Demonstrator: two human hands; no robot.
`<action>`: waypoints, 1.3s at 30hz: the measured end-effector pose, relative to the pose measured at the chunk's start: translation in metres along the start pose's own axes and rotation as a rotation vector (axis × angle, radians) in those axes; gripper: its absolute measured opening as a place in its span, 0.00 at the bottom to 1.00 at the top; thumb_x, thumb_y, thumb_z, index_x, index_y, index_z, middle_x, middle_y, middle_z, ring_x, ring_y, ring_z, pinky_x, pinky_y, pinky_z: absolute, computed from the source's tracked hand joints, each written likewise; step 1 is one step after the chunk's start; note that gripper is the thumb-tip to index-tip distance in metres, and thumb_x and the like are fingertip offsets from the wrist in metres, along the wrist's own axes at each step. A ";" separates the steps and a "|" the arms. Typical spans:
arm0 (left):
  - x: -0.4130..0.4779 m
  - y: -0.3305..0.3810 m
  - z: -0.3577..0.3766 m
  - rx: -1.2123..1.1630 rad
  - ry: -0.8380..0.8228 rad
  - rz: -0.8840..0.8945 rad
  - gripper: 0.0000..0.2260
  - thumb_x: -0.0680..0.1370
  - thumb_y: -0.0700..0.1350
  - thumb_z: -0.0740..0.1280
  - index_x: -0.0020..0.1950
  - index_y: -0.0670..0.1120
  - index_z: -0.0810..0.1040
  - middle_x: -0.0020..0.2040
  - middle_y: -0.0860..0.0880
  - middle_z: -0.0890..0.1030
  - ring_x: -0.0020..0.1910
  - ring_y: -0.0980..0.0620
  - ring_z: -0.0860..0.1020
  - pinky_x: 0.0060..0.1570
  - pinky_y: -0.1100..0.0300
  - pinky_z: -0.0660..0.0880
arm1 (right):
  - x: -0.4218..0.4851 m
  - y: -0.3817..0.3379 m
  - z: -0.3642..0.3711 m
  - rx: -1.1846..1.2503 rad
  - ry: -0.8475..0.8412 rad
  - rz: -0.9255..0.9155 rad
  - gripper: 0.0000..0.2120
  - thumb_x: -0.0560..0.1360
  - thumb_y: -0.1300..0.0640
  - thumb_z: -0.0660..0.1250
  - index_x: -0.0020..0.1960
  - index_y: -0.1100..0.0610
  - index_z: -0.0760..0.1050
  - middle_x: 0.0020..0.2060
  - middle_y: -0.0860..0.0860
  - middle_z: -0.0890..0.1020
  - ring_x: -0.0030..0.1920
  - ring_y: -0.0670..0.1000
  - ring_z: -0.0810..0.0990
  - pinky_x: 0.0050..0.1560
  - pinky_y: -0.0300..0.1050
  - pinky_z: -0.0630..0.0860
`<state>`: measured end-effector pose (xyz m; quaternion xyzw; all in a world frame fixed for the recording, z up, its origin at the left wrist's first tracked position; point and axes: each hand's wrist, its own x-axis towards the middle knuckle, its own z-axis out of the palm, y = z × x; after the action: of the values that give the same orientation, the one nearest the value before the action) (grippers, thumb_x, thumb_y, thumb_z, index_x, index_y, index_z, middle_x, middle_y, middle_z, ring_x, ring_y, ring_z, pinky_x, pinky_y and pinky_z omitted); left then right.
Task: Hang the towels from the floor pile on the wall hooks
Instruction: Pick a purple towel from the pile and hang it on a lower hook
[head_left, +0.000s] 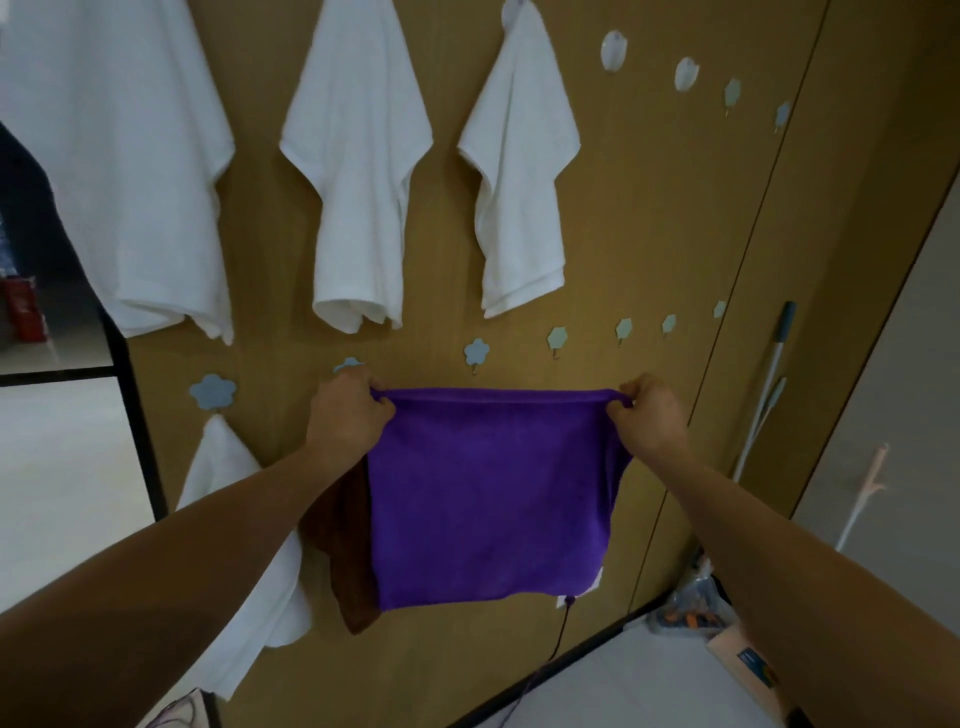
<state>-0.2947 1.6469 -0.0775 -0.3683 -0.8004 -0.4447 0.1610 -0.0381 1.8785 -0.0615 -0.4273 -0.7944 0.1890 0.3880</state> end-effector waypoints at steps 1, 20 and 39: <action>0.002 0.000 -0.001 0.007 -0.007 0.006 0.08 0.72 0.39 0.70 0.51 0.41 0.80 0.55 0.44 0.81 0.45 0.52 0.77 0.44 0.63 0.69 | 0.002 -0.003 0.001 0.031 -0.013 0.012 0.05 0.74 0.59 0.66 0.43 0.54 0.70 0.43 0.52 0.79 0.38 0.47 0.76 0.31 0.40 0.70; 0.023 0.022 0.061 -0.295 -0.133 -0.095 0.17 0.74 0.27 0.56 0.45 0.48 0.75 0.40 0.53 0.78 0.39 0.60 0.75 0.34 0.76 0.69 | 0.051 0.009 0.059 0.388 -0.622 -0.124 0.12 0.71 0.47 0.74 0.44 0.56 0.82 0.42 0.50 0.84 0.44 0.50 0.83 0.43 0.43 0.80; 0.084 0.020 0.165 0.131 0.136 -0.229 0.19 0.79 0.57 0.61 0.34 0.46 0.74 0.28 0.51 0.75 0.30 0.54 0.74 0.29 0.60 0.66 | 0.155 -0.008 0.185 0.523 -0.407 -0.272 0.09 0.74 0.47 0.71 0.46 0.53 0.78 0.40 0.48 0.82 0.42 0.47 0.80 0.46 0.41 0.75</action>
<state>-0.3252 1.8279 -0.1080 -0.2322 -0.8519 -0.4307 0.1865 -0.2378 2.0074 -0.1019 -0.1575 -0.8298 0.4138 0.3396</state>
